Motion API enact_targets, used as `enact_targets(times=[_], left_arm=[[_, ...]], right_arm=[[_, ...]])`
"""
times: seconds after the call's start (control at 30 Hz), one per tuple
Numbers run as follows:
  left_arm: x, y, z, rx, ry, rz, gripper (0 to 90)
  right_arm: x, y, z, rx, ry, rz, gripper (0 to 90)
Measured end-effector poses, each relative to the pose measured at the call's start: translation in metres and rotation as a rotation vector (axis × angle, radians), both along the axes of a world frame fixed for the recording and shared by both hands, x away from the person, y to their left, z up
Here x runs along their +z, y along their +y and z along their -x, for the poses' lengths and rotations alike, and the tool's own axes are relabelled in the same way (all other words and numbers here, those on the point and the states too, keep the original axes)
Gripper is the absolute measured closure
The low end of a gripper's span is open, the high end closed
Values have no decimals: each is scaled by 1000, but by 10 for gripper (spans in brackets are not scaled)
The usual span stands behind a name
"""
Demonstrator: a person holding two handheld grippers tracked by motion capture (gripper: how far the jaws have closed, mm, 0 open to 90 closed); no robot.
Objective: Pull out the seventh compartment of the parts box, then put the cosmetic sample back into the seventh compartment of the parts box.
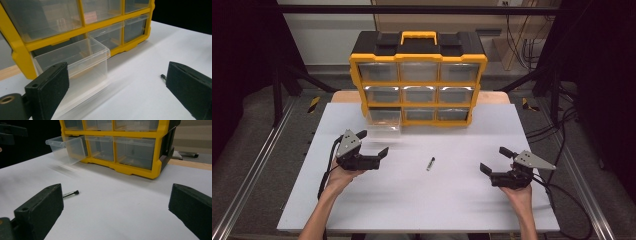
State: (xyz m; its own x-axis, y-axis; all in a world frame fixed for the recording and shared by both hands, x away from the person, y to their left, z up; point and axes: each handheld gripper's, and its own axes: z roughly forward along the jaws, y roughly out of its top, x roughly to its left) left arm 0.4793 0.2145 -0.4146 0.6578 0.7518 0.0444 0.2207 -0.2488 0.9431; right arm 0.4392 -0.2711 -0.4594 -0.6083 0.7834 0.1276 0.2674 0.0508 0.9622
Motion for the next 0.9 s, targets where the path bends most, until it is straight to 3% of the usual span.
enact_targets(times=[0.4,0.9], left_arm=[[-8,-15,5,-59,19,14,36],[-10,-24,7,-88,41,45,28]], right_arm=[[0,0,0,-3,4,3,4],[-1,0,-1,1,2,10,5]])
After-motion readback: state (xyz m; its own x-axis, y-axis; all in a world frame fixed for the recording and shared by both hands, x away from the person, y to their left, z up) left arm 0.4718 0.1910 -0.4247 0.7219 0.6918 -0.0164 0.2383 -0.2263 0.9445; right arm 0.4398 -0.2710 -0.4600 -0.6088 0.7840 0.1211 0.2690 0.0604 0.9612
